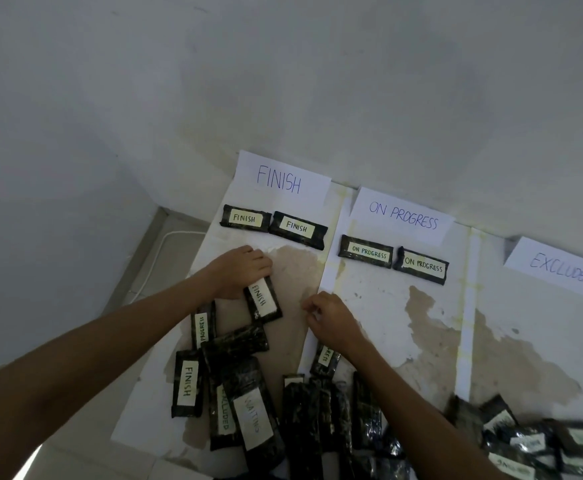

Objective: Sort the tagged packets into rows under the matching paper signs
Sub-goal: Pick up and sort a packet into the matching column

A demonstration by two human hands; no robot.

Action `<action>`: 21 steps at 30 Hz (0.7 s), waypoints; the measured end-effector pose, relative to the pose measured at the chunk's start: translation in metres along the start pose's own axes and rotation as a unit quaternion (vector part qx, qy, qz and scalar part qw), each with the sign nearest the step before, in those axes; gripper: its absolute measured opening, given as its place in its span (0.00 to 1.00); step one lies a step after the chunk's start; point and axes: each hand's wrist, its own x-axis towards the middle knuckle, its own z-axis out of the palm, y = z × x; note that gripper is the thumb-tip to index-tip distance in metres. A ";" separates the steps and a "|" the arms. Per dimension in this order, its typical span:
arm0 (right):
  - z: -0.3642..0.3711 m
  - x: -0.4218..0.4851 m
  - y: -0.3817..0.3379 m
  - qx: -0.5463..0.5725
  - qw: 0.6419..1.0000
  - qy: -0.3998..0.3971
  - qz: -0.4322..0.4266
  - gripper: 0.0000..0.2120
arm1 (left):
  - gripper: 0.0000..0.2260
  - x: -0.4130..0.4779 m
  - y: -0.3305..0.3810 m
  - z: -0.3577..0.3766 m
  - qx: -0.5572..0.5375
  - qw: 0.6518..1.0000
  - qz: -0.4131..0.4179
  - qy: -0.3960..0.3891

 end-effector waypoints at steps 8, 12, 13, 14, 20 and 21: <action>0.001 0.000 0.005 0.012 0.999 0.026 0.017 0.07 | 0.26 0.016 -0.007 0.005 -0.176 0.965 -0.166 0.101; 0.001 0.004 0.005 0.007 1.000 0.014 0.023 0.08 | 0.27 0.032 0.001 0.014 -0.228 0.941 -0.225 0.105; 0.000 0.005 0.006 0.004 1.000 0.010 0.024 0.08 | 0.28 0.035 0.001 0.014 -0.246 0.935 -0.236 0.099; 0.000 0.006 0.006 0.001 1.000 0.009 0.025 0.08 | 0.28 0.037 0.001 0.013 -0.263 0.929 -0.245 0.089; 0.002 0.009 0.000 -0.024 0.999 0.020 -0.006 0.09 | 0.33 0.028 0.004 0.010 -0.316 0.906 -0.276 0.061; 0.003 0.009 -0.004 -0.029 0.999 0.025 -0.024 0.10 | 0.32 0.022 0.010 0.010 -0.326 0.898 -0.286 0.079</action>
